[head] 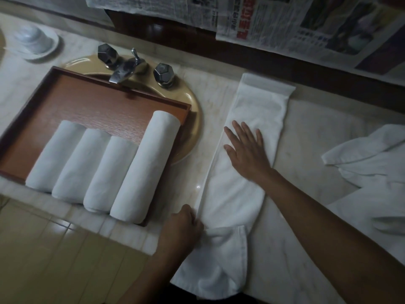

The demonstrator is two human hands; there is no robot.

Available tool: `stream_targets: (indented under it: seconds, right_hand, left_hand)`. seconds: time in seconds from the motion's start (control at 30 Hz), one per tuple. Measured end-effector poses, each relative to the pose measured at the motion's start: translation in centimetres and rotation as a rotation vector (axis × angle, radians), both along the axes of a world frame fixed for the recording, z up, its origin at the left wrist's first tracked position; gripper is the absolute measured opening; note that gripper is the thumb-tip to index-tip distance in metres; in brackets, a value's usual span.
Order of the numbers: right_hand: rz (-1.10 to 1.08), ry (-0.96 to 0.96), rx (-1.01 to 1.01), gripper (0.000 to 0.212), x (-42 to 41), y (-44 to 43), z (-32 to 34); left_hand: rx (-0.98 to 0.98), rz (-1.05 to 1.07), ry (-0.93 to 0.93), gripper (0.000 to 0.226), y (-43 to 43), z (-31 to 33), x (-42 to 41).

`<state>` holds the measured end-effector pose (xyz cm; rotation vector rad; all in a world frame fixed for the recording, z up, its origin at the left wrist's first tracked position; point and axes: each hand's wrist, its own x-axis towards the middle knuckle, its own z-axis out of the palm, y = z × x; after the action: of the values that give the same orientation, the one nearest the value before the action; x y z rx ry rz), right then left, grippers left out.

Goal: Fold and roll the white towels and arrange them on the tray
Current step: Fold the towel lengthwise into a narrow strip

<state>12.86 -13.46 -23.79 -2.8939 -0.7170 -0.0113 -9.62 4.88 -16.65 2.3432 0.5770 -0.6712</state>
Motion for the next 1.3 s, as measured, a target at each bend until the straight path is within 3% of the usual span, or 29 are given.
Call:
stream_targets:
  seconds: [0.23,0.3,0.5,0.57,0.63,0.67,0.73,0.87,0.9,1.0,1.07,1.23,1.3]
  right_hand:
    - [-0.095,-0.053,-0.004,0.059,-1.6,1.0,1.4]
    - [-0.035,-0.051,0.033,0.058,-4.2,1.3,1.5]
    - [-0.061,0.019,0.017,0.057,-5.4,0.7,0.5]
    - [-0.069,0.002,0.019,0.055,-4.4,1.2,0.6]
    - [-0.079,-0.026,0.009,0.054,-3.9,1.1,0.3]
    - [-0.083,-0.038,0.009,0.053,-3.7,1.1,0.2]
    - [-0.089,-0.055,0.016,0.053,-3.9,0.9,0.2]
    - [-0.082,-0.071,0.031,0.053,-4.2,0.8,0.3]
    - [-0.086,-0.074,0.03,0.053,-4.2,0.7,0.3]
    - [-0.097,-0.046,0.021,0.054,-4.1,0.6,0.3]
    - [-0.091,-0.045,0.02,0.054,-3.9,0.7,0.5]
    - [-0.087,-0.032,0.025,0.054,-3.3,0.4,0.6]
    - [-0.082,-0.026,0.022,0.055,-3.3,0.3,0.5]
  left_hand:
    - [0.049,-0.042,-0.041,0.029,0.9,0.0,0.9]
    - [0.014,-0.047,-0.036,0.03,1.2,-0.1,1.2]
    - [-0.074,-0.241,0.011,0.018,1.5,1.2,1.4]
    - [-0.374,-0.15,0.028,0.01,1.4,2.5,1.4]
    - [-0.853,0.119,0.098,0.037,1.2,3.2,1.2]
    - [-0.991,0.249,0.157,0.047,1.0,2.9,0.9]
    - [-1.082,0.262,0.239,0.051,0.8,2.4,0.1]
    - [-0.801,-0.267,0.197,0.06,1.9,1.6,-0.6]
    - [-0.76,-0.313,0.172,0.055,2.1,1.4,-0.8]
    - [-0.742,-0.065,0.13,0.033,2.1,0.9,-2.5]
    - [-0.588,0.047,0.066,0.035,2.1,0.4,-3.5]
    - [-0.214,0.012,-0.003,0.049,2.3,-0.7,-5.4]
    - [-0.162,0.015,0.002,0.048,2.0,-0.9,-5.9]
